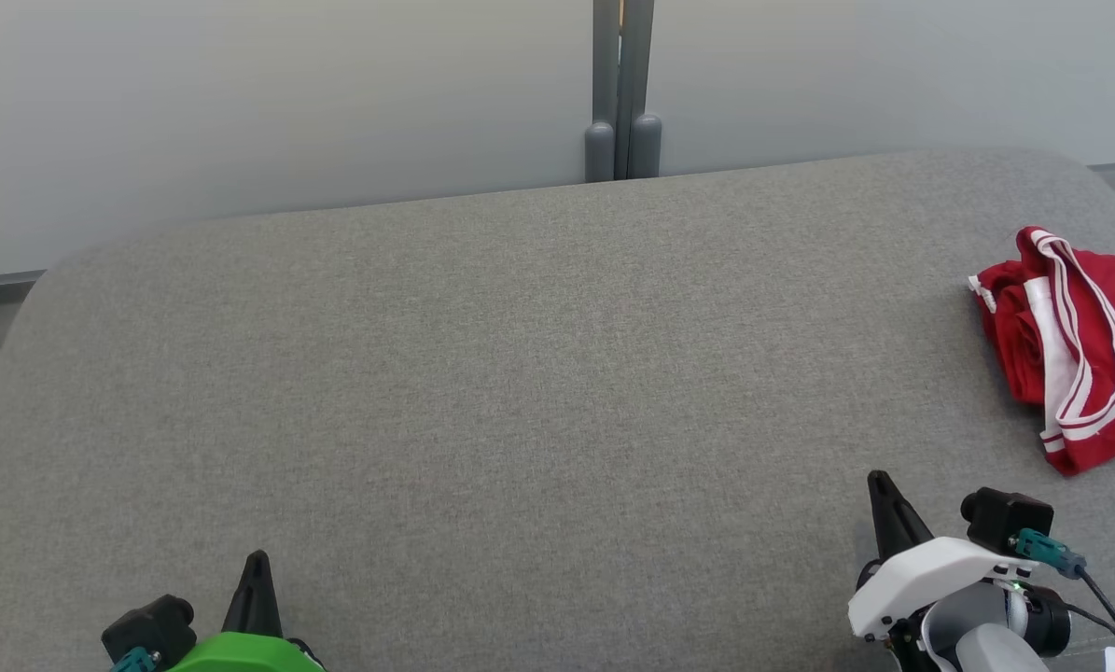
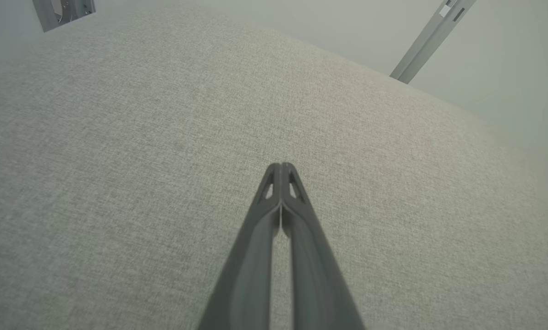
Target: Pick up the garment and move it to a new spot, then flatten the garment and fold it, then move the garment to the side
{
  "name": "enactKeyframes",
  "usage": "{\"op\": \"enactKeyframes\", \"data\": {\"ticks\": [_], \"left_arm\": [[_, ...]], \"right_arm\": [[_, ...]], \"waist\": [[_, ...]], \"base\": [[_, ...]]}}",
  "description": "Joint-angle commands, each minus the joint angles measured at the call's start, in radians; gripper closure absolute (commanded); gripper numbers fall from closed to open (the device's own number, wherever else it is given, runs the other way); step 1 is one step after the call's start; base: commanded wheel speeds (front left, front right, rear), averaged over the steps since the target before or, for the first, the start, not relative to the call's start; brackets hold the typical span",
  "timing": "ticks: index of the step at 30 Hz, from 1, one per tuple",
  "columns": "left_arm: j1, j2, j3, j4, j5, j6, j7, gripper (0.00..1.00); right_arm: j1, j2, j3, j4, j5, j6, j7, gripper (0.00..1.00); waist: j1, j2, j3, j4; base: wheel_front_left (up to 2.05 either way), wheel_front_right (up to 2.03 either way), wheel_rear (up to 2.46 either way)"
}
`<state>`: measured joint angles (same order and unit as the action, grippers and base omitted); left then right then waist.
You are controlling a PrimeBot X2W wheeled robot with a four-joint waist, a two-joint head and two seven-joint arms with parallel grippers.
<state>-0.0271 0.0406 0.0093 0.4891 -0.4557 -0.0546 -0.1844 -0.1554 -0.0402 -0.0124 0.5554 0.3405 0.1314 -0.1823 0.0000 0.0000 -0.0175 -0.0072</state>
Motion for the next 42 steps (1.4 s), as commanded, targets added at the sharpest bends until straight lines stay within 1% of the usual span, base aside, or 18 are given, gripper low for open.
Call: {"op": "enactKeyframes", "data": {"ticks": [1, 7, 8, 22, 42], "left_arm": [[-0.032, 0.004, 0.009, -0.025, -0.055, -0.01, 0.011, 1.0], [-0.039, 0.005, 0.017, -0.044, -0.152, -0.016, 0.036, 1.0], [-0.039, 0.005, 0.017, -0.044, -0.152, -0.016, 0.036, 1.0], [-0.056, 0.006, 0.036, -0.08, -0.355, -0.029, 0.089, 1.0], [-0.076, 0.009, 0.06, -0.123, -0.599, -0.045, 0.154, 1.0]], "right_arm": [[-0.013, -0.005, -0.006, -0.03, 0.061, 0.0, 0.011, 1.0], [-0.009, -0.006, -0.013, -0.054, 0.168, 0.0, 0.035, 1.0], [-0.009, -0.006, -0.013, -0.054, 0.168, 0.0, 0.035, 1.0], [-0.005, -0.007, -0.03, -0.101, 0.391, 0.0, 0.087, 1.0], [0.0, -0.009, -0.052, -0.156, 0.658, 0.0, 0.151, 1.0]], "waist": [[0.0, 0.0, 0.0, 0.0], [0.0, 0.0, 0.002, 0.001], [0.0, 0.0, 0.002, 0.001], [0.0, 0.0, 0.004, 0.001], [0.0, 0.0, 0.008, 0.003]], "base": [[0.0, 0.0, 0.0], [0.0, 0.0, 0.0], [0.0, 0.0, 0.0], [0.0, 0.0, 0.0], [0.0, 0.0, 0.0]]}}
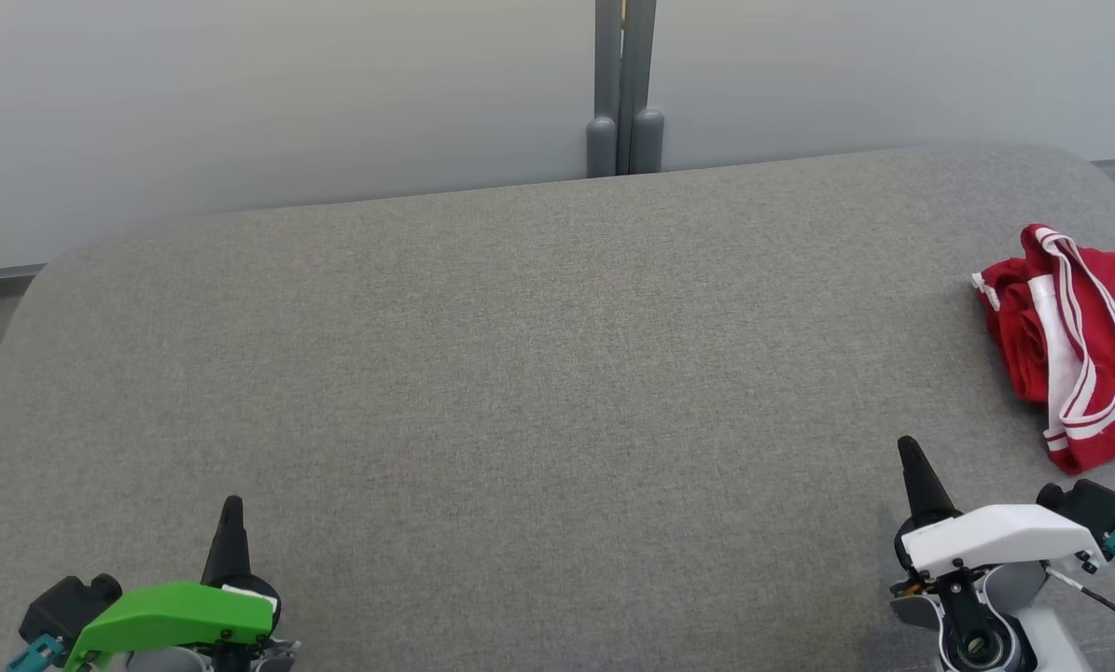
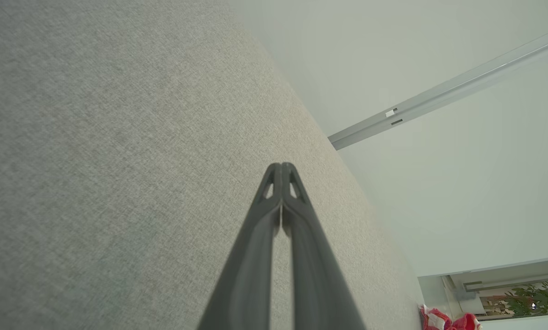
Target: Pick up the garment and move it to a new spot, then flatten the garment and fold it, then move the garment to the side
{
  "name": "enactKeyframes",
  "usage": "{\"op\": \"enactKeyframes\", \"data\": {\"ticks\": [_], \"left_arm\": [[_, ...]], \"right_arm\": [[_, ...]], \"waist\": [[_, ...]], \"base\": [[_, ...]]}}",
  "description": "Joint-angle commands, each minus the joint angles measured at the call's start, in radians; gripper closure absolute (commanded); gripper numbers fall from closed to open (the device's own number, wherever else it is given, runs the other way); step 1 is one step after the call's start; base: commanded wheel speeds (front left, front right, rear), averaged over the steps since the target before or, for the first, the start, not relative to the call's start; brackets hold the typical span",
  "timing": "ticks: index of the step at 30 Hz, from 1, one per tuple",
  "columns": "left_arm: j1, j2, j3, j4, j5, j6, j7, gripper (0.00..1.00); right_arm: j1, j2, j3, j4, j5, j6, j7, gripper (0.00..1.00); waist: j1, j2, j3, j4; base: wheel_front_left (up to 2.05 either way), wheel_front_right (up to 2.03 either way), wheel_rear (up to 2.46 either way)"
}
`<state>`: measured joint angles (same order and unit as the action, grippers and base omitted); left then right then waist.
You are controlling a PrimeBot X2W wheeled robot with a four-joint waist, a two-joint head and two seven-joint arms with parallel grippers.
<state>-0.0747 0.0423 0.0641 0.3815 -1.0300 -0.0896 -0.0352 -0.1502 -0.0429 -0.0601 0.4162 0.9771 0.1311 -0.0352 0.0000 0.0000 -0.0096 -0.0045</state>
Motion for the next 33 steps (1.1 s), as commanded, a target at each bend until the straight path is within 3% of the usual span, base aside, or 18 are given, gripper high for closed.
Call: {"op": "enactKeyframes", "data": {"ticks": [1, 33], "left_arm": [[-0.029, 0.007, 0.007, -0.017, -0.035, -0.01, 0.007, 1.0], [-0.052, 0.01, 0.036, -0.068, -0.332, -0.028, 0.088, 1.0]], "right_arm": [[-0.005, -0.006, -0.005, -0.02, 0.033, 0.0, 0.007, 1.0], [0.003, -0.008, -0.032, -0.086, 0.359, 0.0, 0.086, 1.0]], "waist": [[0.0, 0.0, 0.0, 0.0], [0.0, 0.0, 0.006, 0.002]], "base": [[0.0, 0.0, 0.0], [0.0, 0.0, 0.0]]}}
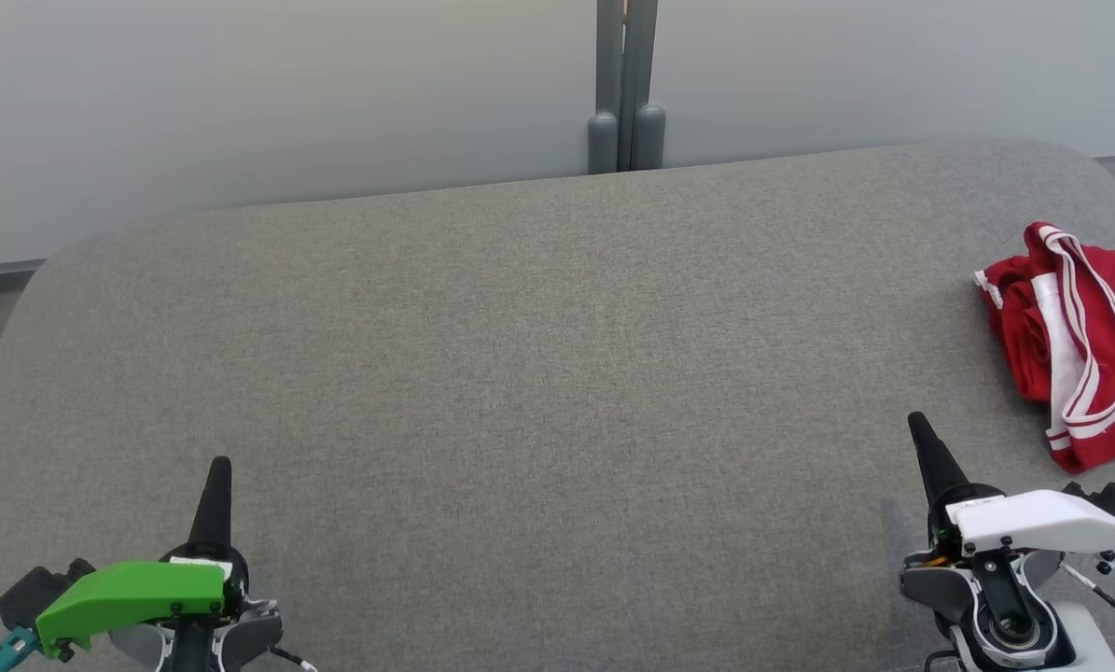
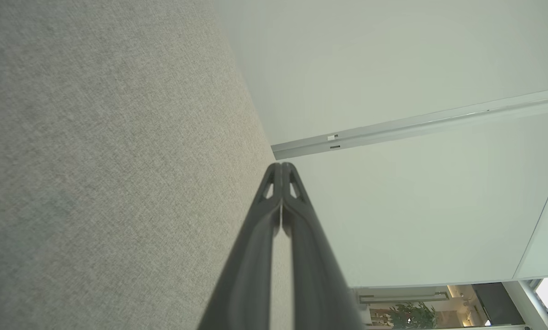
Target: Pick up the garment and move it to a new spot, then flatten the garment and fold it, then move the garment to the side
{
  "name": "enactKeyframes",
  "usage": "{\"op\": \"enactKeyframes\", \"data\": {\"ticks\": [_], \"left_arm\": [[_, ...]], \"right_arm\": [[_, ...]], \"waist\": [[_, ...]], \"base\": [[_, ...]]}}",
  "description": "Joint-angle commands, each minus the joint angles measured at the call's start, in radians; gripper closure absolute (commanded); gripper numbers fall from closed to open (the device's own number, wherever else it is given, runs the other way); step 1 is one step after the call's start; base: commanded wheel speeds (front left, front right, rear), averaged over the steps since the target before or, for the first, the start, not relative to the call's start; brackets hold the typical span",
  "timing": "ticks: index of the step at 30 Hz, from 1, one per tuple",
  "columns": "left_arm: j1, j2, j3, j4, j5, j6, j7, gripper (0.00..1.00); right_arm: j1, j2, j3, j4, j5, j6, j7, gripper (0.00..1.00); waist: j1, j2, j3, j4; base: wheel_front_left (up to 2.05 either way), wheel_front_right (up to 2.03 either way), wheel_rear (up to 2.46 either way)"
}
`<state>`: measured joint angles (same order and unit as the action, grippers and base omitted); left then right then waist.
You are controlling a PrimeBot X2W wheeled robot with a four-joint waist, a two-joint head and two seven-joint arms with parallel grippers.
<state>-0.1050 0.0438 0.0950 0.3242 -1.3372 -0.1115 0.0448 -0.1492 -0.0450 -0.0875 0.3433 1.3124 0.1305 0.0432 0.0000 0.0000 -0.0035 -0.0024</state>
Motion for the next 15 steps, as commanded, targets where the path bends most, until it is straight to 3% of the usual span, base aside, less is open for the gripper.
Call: {"op": "enactKeyframes", "data": {"ticks": [1, 15], "left_arm": [[-0.023, 0.008, 0.006, -0.012, -0.033, -0.006, 0.008, 1.0], [-0.031, 0.009, 0.018, -0.031, -0.15, -0.014, 0.04, 1.0]], "right_arm": [[0.002, -0.006, -0.005, -0.015, 0.032, 0.001, 0.009, 1.0], [0.006, -0.007, -0.015, -0.041, 0.159, 0.0, 0.04, 1.0]], "waist": [[0.0, 0.0, 0.0, 0.0], [0.0, 0.0, 0.003, 0.001]], "base": [[0.0, 0.0, 0.0], [0.0, 0.0, 0.0]]}}
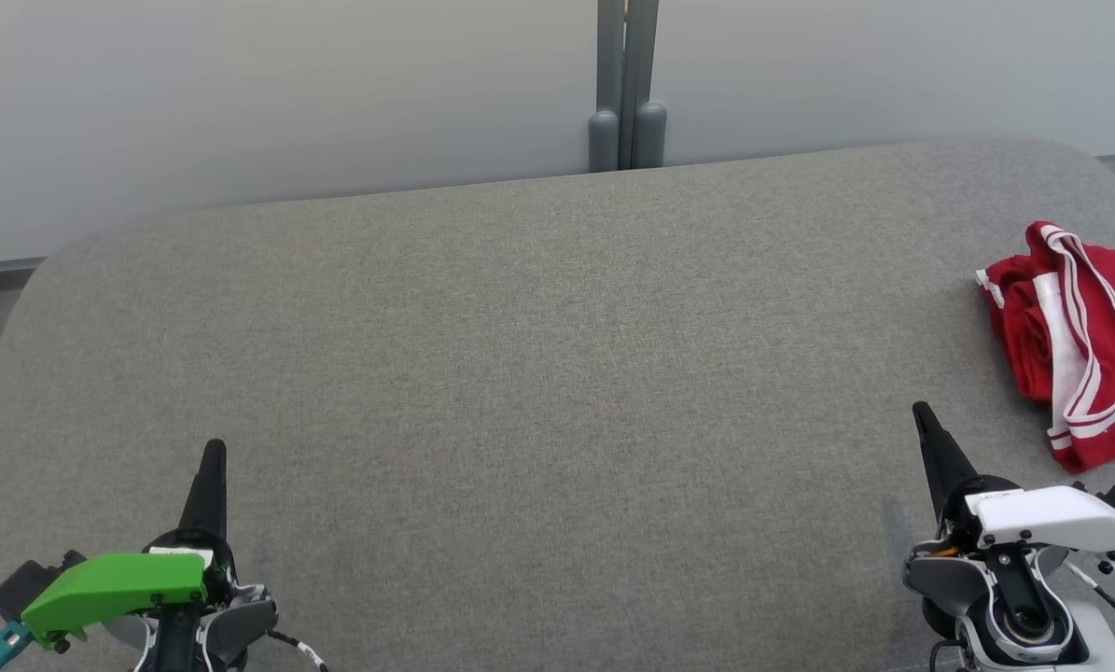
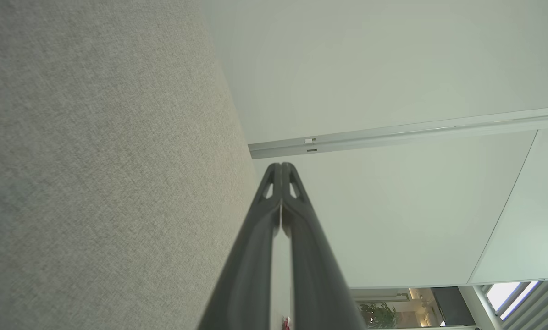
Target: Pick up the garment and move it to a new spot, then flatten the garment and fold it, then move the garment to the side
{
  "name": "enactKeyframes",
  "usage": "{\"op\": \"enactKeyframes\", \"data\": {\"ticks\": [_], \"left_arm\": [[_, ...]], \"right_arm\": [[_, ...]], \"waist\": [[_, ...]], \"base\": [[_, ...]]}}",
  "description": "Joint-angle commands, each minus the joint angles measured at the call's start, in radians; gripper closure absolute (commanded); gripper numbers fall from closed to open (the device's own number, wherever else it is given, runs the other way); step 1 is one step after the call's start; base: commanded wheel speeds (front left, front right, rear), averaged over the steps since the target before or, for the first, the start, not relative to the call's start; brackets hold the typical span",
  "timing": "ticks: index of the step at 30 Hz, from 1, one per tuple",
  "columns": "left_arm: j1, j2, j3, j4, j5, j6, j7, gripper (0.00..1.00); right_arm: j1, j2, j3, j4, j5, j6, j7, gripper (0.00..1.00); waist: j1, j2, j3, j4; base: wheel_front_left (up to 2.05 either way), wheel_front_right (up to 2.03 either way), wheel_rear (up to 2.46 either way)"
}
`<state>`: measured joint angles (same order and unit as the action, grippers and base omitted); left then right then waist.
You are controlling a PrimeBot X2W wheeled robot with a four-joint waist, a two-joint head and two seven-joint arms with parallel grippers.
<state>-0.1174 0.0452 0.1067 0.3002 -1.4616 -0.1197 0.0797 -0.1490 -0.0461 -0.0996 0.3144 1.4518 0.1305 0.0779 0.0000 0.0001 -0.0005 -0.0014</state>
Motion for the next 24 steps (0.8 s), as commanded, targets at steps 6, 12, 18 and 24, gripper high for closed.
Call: {"op": "enactKeyframes", "data": {"ticks": [6, 12, 18, 24], "left_arm": [[-0.022, 0.008, 0.009, -0.014, -0.059, -0.008, 0.014, 1.0], [-0.024, 0.008, 0.013, -0.021, -0.098, -0.011, 0.026, 1.0], [-0.027, 0.008, 0.017, -0.027, -0.142, -0.013, 0.036, 1.0], [-0.028, 0.008, 0.018, -0.029, -0.148, -0.014, 0.04, 1.0]], "right_arm": [[0.007, -0.006, -0.006, -0.02, 0.061, 0.0, 0.015, 1.0], [0.008, -0.006, -0.01, -0.028, 0.106, 0.0, 0.027, 1.0], [0.01, -0.006, -0.014, -0.038, 0.149, 0.0, 0.036, 1.0], [0.01, -0.006, -0.015, -0.039, 0.16, 0.0, 0.039, 1.0]], "waist": [[0.0, -0.0001, 0.001, 0.0], [0.0, -0.0001, 0.002, 0.001], [0.0, -0.0001, 0.003, 0.001], [0.0, -0.0001, 0.004, 0.001]], "base": [[0.0, 0.0, 0.0], [0.0, 0.0, 0.0], [0.0, 0.0, 0.0], [0.0, 0.0, 0.0]]}}
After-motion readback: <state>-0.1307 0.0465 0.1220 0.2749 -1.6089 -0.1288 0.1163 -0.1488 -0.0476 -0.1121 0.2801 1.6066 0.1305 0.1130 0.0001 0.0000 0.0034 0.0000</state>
